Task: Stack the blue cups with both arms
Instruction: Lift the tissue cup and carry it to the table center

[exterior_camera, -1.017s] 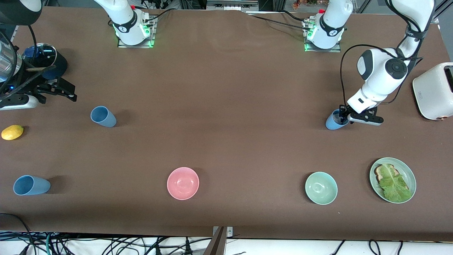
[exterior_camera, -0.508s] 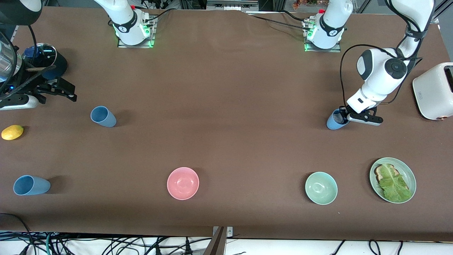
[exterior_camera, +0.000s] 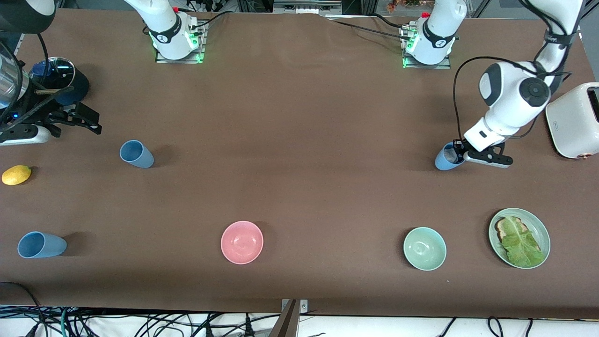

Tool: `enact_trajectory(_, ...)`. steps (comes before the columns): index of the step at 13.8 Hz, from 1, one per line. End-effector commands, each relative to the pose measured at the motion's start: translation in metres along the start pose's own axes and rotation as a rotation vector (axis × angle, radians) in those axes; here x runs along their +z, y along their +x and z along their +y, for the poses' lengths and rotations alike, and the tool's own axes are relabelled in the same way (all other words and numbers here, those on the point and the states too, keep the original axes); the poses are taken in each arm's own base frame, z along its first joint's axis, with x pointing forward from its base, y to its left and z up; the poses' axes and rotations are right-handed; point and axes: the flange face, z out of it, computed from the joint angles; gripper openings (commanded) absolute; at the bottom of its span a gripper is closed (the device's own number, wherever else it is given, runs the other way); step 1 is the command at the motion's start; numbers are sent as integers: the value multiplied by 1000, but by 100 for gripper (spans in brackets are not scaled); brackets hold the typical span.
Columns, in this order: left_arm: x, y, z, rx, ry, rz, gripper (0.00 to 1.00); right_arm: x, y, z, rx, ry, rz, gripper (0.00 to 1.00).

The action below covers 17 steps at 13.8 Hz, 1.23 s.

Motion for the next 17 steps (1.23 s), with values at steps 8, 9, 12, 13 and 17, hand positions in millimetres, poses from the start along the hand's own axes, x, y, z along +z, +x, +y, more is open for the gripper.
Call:
enact_trajectory(8,-193,65,-6,32,-34,-222,0,-1,-2,1,11,-4,3,100)
enact_trajectory(9,-203,67,-6,31,-33,-221,0,-1,-2,1,13,-2,4,100)
enact_trajectory(12,-207,75,11,45,-28,-217,0,4,0,3,12,-8,-5,100)
enact_trajectory(13,-208,78,18,34,-24,-213,0,7,1,7,17,-7,-10,100)
enact_trajectory(17,-219,98,73,-23,-9,-185,0,5,-2,16,30,-2,-20,100)
